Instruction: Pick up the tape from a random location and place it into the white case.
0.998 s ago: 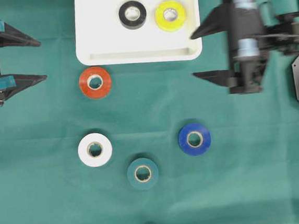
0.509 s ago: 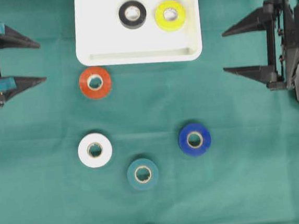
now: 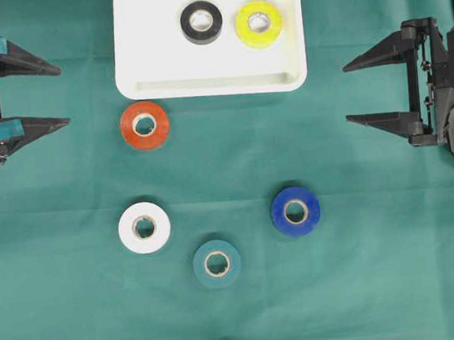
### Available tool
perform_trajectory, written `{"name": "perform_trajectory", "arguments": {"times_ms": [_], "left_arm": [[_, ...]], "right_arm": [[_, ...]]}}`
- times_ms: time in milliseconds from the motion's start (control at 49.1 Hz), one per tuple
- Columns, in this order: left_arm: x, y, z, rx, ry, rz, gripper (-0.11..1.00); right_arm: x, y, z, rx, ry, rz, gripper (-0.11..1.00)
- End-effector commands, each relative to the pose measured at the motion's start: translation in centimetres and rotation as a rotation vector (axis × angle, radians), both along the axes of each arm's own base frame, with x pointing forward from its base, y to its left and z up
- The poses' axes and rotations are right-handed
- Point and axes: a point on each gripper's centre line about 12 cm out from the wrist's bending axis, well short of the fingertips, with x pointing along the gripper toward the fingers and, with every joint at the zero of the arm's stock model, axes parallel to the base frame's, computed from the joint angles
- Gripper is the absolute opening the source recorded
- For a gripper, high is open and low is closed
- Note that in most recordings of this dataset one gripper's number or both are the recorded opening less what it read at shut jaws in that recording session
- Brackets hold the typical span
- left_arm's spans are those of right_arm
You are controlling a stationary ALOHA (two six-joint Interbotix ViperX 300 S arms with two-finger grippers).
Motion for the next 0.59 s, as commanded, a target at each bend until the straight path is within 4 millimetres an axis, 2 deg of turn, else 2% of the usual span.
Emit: {"name": "perform_trajectory", "arguments": {"times_ms": [0, 366, 570], "left_arm": [[0.2, 0.0, 0.4, 0.001, -0.017, -0.001, 0.96], [0.1, -0.1, 0.3, 0.000, -0.014, -0.004, 0.96], [0.3, -1.6, 0.3, -0.001, -0.016, -0.076, 0.96]], "right_arm": [[0.2, 0.0, 0.5, 0.003, -0.022, -0.001, 0.91], [0.4, -0.1, 0.8, 0.002, -0.026, -0.002, 0.91], [0.3, -0.1, 0.8, 0.002, -0.025, -0.004, 0.91]]}}
